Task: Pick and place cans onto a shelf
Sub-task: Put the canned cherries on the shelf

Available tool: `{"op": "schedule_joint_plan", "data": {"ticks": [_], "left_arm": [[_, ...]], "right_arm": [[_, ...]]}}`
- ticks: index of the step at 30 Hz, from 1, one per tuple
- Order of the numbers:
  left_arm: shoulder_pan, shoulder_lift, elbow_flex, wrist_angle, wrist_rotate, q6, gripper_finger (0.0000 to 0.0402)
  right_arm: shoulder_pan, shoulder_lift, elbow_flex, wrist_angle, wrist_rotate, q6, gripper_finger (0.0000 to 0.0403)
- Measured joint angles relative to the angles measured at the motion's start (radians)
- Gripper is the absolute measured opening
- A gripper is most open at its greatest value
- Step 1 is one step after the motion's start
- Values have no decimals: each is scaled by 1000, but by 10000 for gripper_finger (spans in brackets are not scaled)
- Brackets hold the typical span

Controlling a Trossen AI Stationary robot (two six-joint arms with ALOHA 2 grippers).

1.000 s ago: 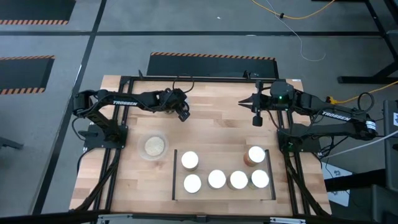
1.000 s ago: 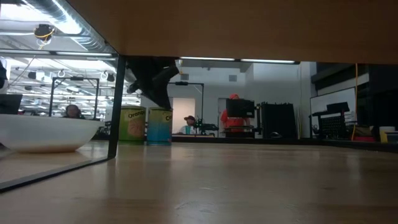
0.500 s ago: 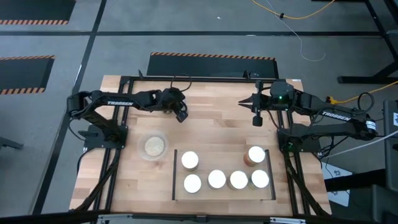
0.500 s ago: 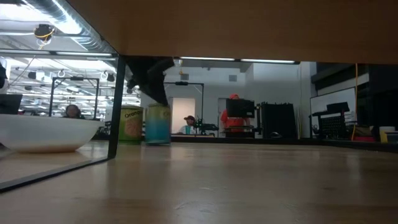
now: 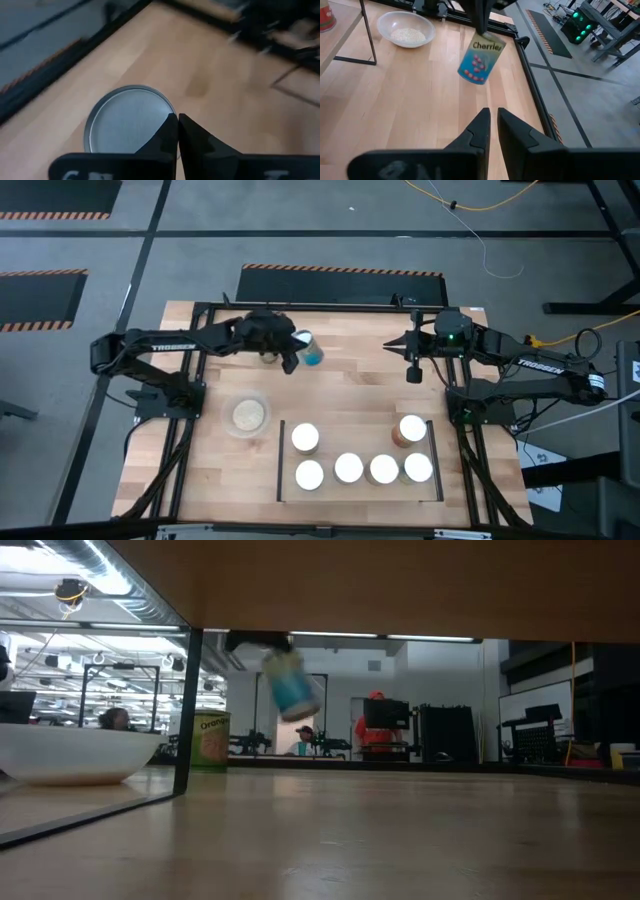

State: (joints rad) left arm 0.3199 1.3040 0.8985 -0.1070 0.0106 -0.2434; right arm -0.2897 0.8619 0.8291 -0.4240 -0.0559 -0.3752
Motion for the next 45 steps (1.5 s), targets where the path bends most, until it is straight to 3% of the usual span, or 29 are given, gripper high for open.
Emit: {"op": "schedule_joint_plan", "data": {"ticks": [6,18,33,45], "left_arm": [[-18,-15,61,46,107,84,0],[-157,50,425,-96,172,287,0],[-334,340,848,-337,199,358,0],[-438,506,902,-362,224,352,0]], "right_arm": [[0,0,0,0,-2,0,40],[0,0,0,-10,-35,-15,40],[0,-10,160,-206,-35,-25,40],[0,-7,180,-385,-101,-19,40]]}}
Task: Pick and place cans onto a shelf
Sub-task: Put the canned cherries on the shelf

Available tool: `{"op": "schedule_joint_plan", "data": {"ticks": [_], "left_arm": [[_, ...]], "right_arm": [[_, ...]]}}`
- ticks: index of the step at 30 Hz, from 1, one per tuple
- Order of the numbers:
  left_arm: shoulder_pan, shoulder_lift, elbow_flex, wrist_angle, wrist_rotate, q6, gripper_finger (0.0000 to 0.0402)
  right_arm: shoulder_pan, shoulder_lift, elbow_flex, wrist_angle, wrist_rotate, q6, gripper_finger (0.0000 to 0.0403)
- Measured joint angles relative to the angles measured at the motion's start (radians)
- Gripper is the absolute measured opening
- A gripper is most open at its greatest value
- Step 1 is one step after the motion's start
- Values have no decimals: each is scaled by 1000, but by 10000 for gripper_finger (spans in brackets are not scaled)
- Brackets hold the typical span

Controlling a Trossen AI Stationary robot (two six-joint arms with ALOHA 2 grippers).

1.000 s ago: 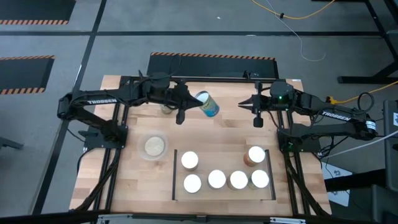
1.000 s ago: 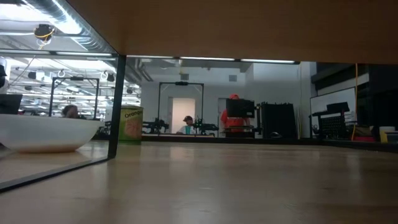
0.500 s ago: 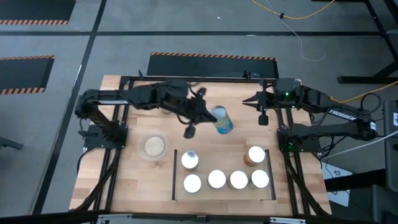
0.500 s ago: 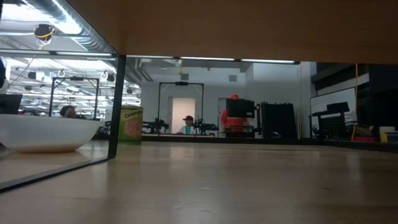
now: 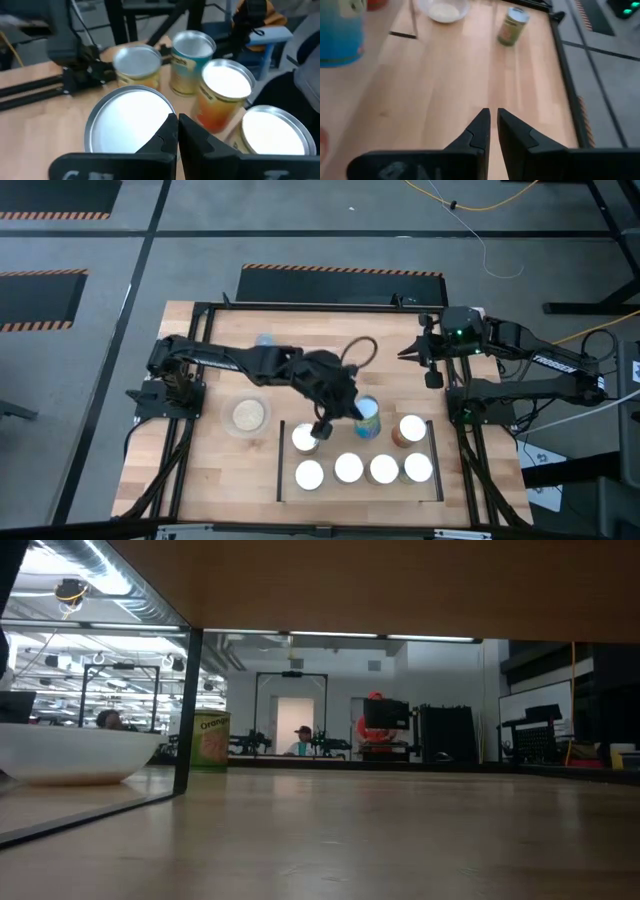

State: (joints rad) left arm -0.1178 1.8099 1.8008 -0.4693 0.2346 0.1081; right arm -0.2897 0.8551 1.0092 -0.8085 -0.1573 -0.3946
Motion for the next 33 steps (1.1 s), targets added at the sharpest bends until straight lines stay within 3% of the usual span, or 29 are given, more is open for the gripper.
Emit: {"op": "schedule_joint_plan", "data": {"ticks": [33], "left_arm": [[-67,89,2,14,-60,10,0]], "right_arm": [[0,20,0,113,-441,1,40]]}}
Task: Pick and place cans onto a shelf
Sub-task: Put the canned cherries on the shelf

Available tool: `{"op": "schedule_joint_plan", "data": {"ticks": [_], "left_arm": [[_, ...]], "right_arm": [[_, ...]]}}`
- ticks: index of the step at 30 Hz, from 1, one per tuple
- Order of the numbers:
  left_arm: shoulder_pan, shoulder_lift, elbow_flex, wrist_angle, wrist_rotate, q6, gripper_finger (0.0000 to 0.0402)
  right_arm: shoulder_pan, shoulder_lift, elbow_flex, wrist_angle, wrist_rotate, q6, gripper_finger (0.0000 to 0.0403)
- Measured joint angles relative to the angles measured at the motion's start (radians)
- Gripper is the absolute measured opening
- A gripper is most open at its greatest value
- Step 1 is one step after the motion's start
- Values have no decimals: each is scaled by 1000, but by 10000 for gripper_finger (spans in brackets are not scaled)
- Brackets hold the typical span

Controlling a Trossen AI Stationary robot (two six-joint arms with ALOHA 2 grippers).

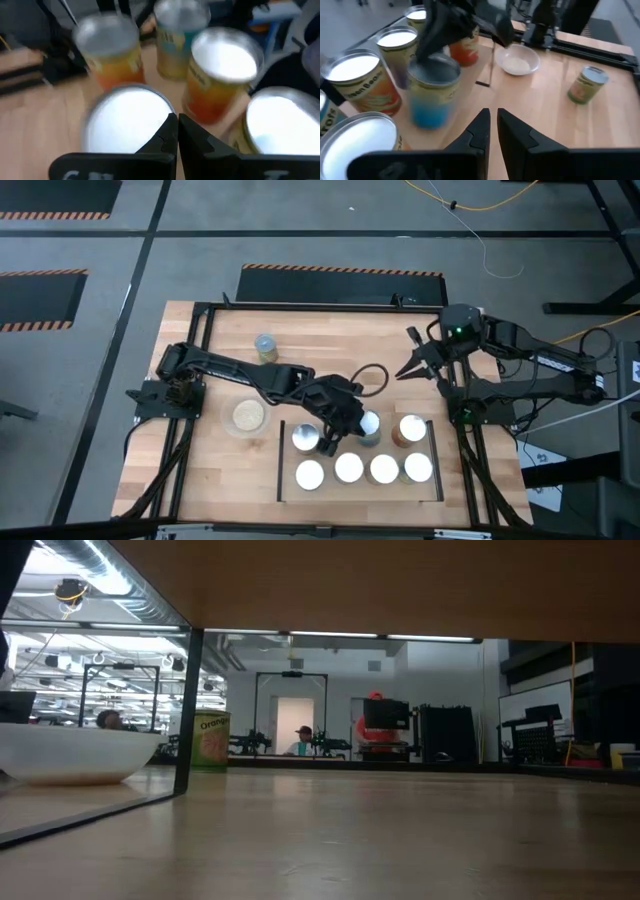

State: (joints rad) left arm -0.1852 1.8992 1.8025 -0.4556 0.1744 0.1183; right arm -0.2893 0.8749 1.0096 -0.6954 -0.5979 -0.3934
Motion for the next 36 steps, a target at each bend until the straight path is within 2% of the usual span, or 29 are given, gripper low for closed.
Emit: {"op": "schedule_joint_plan", "data": {"ticks": [17,36], "left_arm": [[0,11,-1,0,12,8,0],[-7,11,-2,0,46,7,0]], "right_arm": [[0,95,0,-1,-16,0,40],[0,101,0,-1,-26,0,40]]}}
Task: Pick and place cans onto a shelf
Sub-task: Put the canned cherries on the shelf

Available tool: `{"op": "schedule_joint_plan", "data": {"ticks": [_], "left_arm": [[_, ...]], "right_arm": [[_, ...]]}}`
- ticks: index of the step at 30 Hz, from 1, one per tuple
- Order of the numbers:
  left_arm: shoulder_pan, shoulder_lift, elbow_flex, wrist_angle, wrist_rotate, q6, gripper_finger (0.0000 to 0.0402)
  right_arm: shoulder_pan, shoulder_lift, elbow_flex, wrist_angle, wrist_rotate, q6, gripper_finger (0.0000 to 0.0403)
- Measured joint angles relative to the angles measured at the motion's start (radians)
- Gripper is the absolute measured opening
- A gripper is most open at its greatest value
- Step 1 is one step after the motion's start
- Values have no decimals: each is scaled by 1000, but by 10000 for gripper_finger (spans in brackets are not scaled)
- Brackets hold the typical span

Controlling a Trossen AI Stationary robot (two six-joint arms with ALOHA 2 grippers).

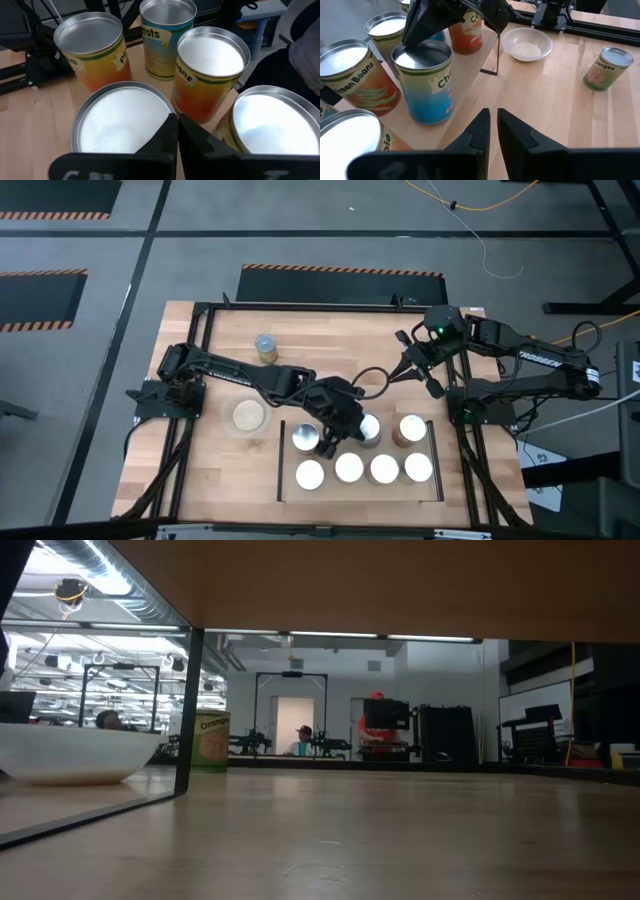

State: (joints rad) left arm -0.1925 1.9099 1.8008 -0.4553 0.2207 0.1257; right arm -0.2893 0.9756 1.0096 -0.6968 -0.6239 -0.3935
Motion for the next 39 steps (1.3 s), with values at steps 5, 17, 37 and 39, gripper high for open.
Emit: {"op": "schedule_joint_plan", "data": {"ticks": [5,17,37,39], "left_arm": [[0,0,0,1,0,0,0],[0,0,-1,2,2,-1,42],[4,-94,3,-10,-162,15,53],[4,-124,-2,-86,-177,10,52]], "right_arm": [[0,0,0,0,0,0,40],[0,0,0,0,1,0,40],[0,-1,0,-5,2,0,40],[0,-1,0,-5,1,0,40]]}}
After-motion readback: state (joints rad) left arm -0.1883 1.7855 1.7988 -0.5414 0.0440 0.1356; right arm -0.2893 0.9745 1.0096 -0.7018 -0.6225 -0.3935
